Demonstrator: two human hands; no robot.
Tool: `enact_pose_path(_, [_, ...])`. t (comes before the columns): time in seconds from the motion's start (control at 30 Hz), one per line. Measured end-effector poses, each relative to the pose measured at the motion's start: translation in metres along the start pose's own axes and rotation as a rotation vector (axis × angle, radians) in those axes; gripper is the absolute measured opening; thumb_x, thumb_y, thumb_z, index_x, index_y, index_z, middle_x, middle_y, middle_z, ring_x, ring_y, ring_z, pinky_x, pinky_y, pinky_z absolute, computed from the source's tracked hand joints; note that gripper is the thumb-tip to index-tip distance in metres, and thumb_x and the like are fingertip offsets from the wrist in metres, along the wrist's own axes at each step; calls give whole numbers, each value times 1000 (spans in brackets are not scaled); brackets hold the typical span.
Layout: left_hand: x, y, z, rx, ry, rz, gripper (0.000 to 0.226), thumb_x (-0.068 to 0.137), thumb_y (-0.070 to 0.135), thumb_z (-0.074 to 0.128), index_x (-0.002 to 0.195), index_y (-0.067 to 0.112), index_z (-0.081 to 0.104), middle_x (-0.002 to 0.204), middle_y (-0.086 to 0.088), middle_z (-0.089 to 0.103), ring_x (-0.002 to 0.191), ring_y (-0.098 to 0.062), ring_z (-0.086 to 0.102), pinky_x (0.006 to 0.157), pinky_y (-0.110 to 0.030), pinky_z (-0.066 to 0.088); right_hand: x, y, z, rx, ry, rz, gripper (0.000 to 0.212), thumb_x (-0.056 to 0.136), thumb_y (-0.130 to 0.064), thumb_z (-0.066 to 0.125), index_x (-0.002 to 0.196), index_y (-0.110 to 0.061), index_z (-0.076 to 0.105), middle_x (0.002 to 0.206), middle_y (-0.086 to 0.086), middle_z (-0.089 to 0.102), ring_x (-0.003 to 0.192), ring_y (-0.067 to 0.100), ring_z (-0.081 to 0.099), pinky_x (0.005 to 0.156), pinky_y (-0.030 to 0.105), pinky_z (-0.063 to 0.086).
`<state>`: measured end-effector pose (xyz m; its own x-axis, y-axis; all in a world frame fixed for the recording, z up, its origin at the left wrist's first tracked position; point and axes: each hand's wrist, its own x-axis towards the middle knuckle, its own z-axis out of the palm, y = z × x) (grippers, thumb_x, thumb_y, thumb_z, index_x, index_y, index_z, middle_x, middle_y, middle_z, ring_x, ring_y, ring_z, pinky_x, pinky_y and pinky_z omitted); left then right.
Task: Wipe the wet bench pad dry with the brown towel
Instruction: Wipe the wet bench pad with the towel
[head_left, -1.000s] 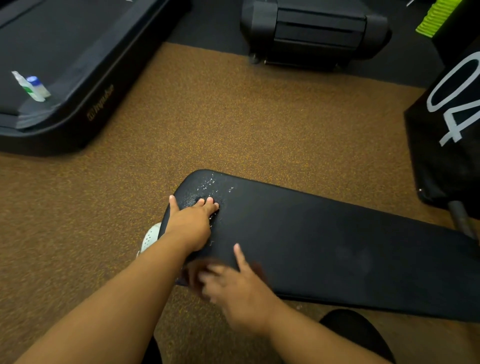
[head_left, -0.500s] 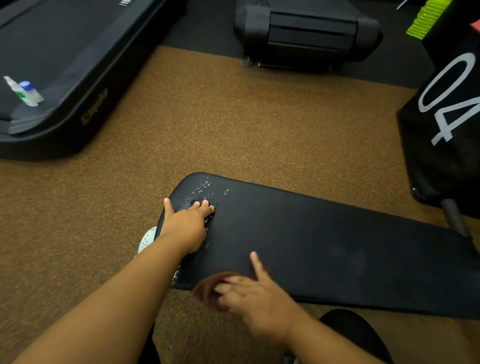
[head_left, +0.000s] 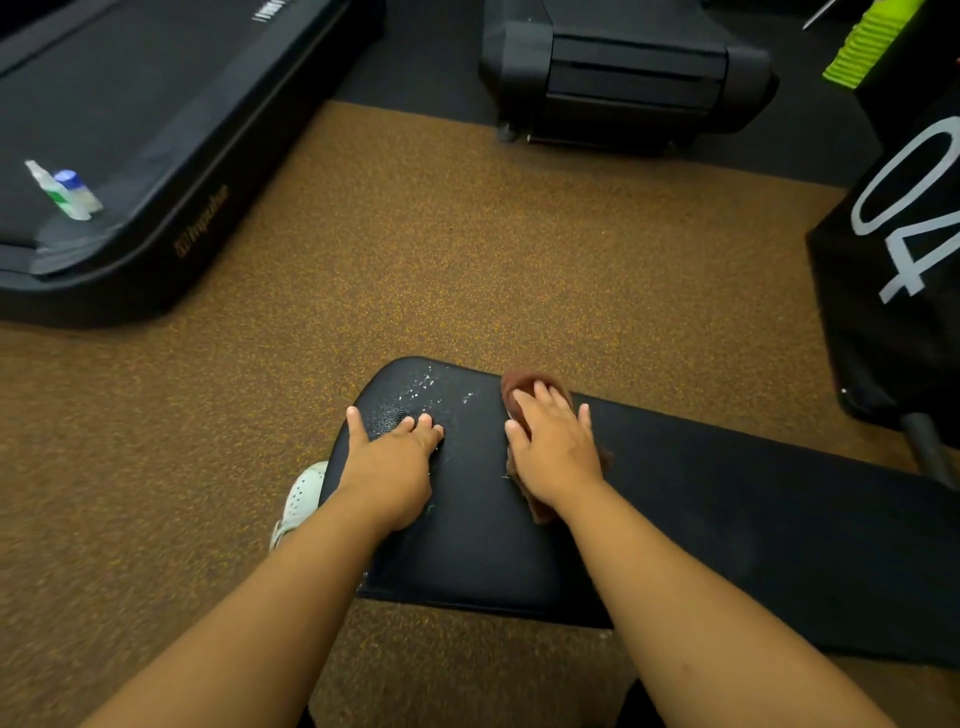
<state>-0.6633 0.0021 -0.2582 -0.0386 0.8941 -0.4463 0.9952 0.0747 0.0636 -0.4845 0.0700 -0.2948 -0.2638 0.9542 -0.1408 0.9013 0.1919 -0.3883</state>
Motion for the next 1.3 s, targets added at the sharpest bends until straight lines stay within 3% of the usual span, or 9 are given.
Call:
enact_pose_path(0.27, [2,-33,8,-395,249,-74,56,98,8,32,151,25,22,159,5,22,148,-15,14,119,-49,2,44,-22,-5,-116,-25,197,41,102,-33,26,137,-22,44,139,3,50,134,19,37,115,49,-10])
enact_pose_path(0.5, [5,-70,13,-581,225,-306,49,97,17,44,146,23,37,148,-5,45,132,-27,45,106,-34,37,61,-61,19,10,-117,-208,42,101,-32,31,142,-25,38,150,-2,37,138,14,29,117,44,-4])
enact_pose_path(0.6, [7,-77,16,-541,219,-315,46,94,20,53,140,26,47,135,-4,59,120,-27,57,97,-32,44,65,-41,4,-109,-50,-4,38,101,-36,23,126,-21,48,113,6,65,116,24,54,115,52,-7])
enact_pose_path(0.7, [10,-78,14,-475,213,-304,47,93,20,57,139,25,48,134,-3,59,119,-27,57,98,-33,45,76,-57,0,-126,-74,157,33,101,-31,27,112,-13,52,98,8,63,107,27,57,115,53,-1])
enact_pose_path(0.8, [14,-76,12,-416,211,-299,47,93,19,57,139,25,48,134,-4,60,117,-30,58,94,-34,48,79,-95,19,28,-104,-29,30,101,-29,31,119,-14,51,109,9,64,115,26,52,116,48,7])
enact_pose_path(0.93, [16,-78,15,-386,188,-301,48,94,19,55,141,27,45,140,0,54,120,-29,56,93,-36,50,75,-89,27,-21,-106,-296,36,100,-29,36,135,-25,45,140,-1,49,132,16,38,115,50,-7])
enact_pose_path(1.1, [16,-81,18,-351,191,-282,49,95,20,52,142,28,42,145,6,48,123,-25,55,94,-36,50,79,-65,17,-183,40,29,18,99,-26,37,102,-21,54,89,5,66,101,27,59,115,54,-3])
enact_pose_path(1.17, [16,-81,16,-332,199,-292,47,95,21,53,140,31,45,139,4,55,119,-25,57,89,-35,52,75,-84,26,-117,53,-26,20,98,-23,40,107,-21,57,104,5,67,109,25,56,116,50,-5])
enact_pose_path(1.3, [15,-84,14,-400,196,-326,45,92,27,58,135,37,50,130,2,62,113,-27,60,89,-35,52,42,-87,39,-63,-30,-545,34,99,-22,42,131,-21,52,144,0,45,136,15,36,114,47,-12])
